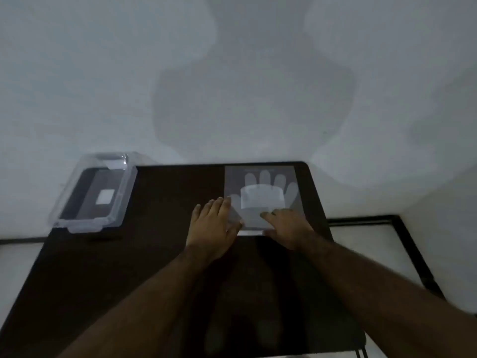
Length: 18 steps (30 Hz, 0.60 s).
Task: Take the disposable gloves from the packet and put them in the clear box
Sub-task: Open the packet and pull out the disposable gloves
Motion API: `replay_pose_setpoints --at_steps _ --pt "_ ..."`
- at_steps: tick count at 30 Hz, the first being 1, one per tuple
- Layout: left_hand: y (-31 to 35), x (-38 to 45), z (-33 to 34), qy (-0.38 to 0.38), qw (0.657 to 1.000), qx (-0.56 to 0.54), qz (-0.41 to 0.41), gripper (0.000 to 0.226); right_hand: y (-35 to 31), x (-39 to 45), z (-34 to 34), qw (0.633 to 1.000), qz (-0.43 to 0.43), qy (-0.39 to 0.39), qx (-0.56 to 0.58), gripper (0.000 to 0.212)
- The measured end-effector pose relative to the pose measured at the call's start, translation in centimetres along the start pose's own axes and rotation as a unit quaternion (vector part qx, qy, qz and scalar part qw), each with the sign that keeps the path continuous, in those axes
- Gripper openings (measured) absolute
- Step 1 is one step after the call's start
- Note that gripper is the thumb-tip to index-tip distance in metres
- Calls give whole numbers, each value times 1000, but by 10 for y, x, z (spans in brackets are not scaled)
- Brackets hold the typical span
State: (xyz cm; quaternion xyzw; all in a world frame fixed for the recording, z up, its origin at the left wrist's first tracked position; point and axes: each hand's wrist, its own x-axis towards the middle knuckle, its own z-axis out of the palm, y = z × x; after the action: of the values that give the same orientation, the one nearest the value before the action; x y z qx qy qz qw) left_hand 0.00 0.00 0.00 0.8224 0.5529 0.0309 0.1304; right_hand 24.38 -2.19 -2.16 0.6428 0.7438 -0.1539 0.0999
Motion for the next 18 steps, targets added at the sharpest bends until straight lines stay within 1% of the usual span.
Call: replay_pose_setpoints --at_steps 1,3,8,12,16,18 --pt "2 3 9 -26 1000 -7 -2 78 1 7 6 1000 -5 -24 -7 61" --pt "6 6 26 -50 999 -10 -4 74 2 19 14 999 -17 -44 -27 52" --pt "19 8 57 -89 996 -12 -9 63 4 37 27 994 -54 -78 -53 38" --pt "29 11 68 -102 994 -12 -27 48 9 50 28 994 -78 -79 -4 22" --pt "31 11 81 -93 996 6 9 30 20 64 22 990 -69 -113 57 20" --pt "30 13 87 -92 995 4 32 27 25 71 16 986 -69 -132 71 22"
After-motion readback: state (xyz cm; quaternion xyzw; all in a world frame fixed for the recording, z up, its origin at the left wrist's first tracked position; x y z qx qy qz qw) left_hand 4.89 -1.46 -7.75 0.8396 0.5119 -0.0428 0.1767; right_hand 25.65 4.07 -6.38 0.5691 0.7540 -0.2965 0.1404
